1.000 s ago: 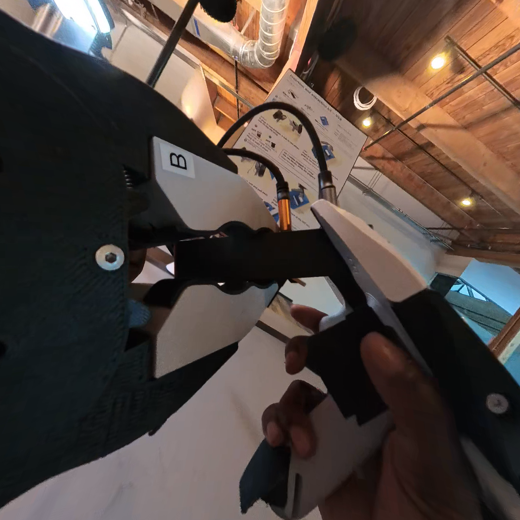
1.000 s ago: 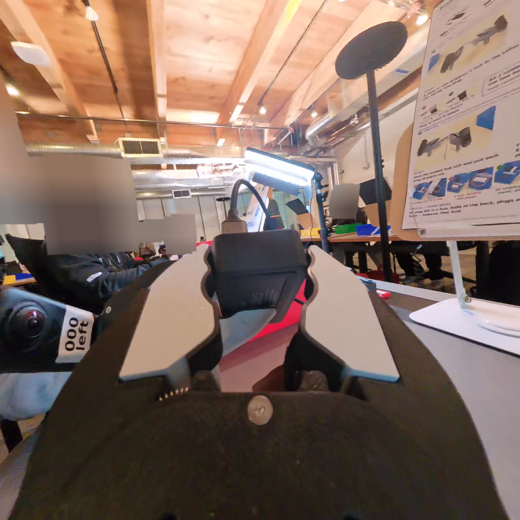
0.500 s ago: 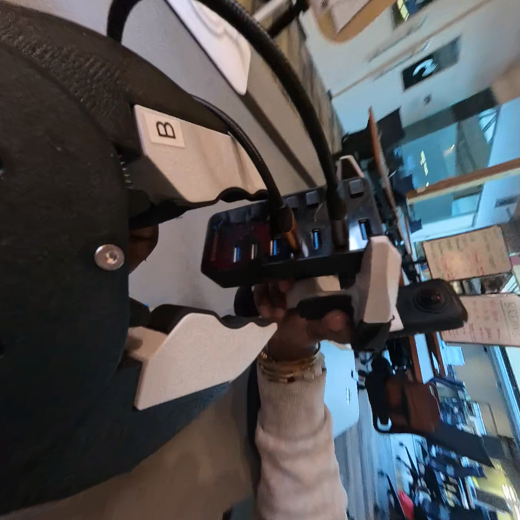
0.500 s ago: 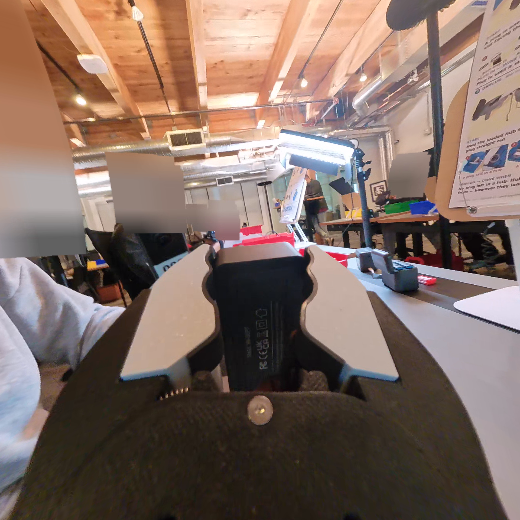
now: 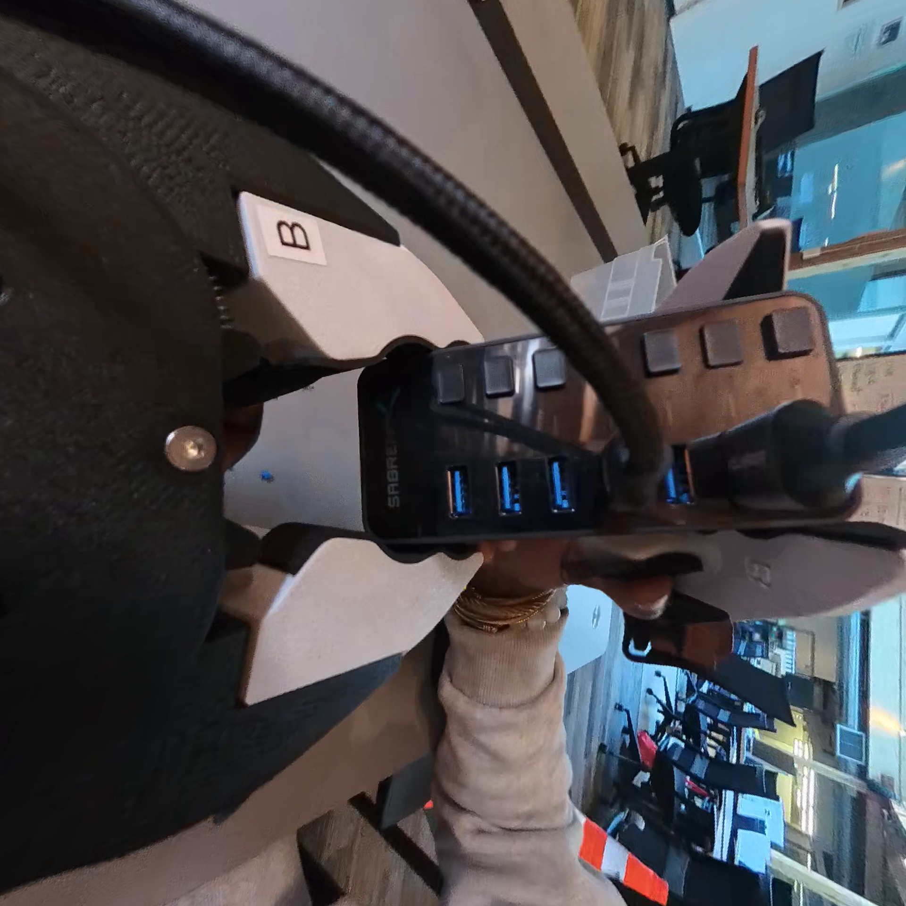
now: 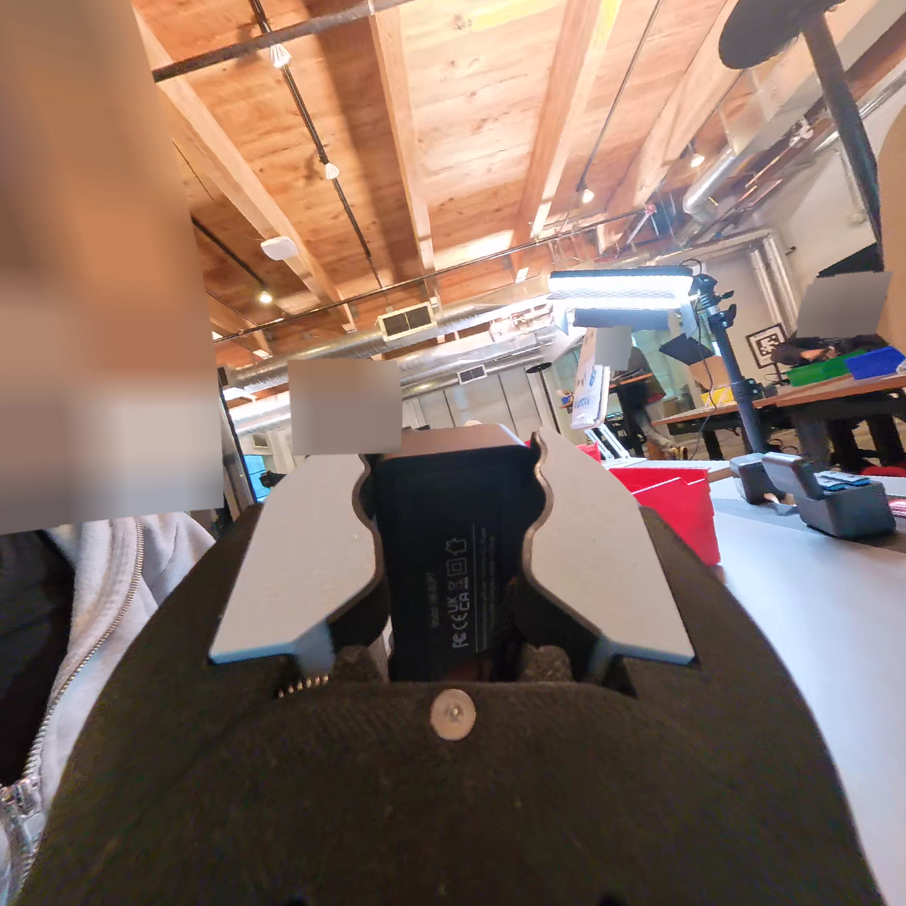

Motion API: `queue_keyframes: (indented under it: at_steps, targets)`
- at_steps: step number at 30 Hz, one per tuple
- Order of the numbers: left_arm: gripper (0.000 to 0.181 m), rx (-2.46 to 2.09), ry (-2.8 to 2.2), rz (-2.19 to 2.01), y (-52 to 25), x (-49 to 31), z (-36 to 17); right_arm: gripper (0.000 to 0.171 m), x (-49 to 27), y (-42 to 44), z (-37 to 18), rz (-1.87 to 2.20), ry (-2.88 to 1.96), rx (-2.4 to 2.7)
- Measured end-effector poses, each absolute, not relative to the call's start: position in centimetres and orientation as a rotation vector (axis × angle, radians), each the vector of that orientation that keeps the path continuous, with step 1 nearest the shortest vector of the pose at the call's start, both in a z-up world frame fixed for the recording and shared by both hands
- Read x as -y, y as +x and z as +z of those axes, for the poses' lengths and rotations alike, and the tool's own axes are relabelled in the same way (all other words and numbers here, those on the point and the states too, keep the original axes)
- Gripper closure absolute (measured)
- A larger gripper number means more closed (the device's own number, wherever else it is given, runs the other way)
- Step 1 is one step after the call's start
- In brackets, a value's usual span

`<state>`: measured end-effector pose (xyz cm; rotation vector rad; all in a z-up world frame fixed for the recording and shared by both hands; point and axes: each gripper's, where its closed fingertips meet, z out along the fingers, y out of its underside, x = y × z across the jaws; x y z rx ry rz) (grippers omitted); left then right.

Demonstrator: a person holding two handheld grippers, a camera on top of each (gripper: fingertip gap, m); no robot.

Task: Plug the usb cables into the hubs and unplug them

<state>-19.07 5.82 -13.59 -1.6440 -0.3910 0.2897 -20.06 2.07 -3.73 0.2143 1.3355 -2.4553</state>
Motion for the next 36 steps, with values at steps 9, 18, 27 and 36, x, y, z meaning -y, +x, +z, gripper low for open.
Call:
queue_keyframes:
  at_steps: [9,18,27,36]
  targets:
    - [0.111,0.765,-1.545,1.024,-25.6,2.8,-11.5,0.113,-1.1,-23.8,-7.0,-2.395,0.53,-1.711]
    - [0.111,0.521,-1.629,1.295,-24.4,0.7,-11.5,0.138,2.2,-22.8,-9.5,-2.199,0.636,-1.721]
    - [0.11,0.321,-1.717,0.966,-22.5,-1.3,-11.9,0.144,-1.2,-23.2,-7.1,-2.393,0.422,-1.794]
    - [0.114,0.776,-1.302,0.433,-25.3,4.2,-9.1,0.144,-6.8,-21.0,-2.8,-2.415,0.045,-1.432]
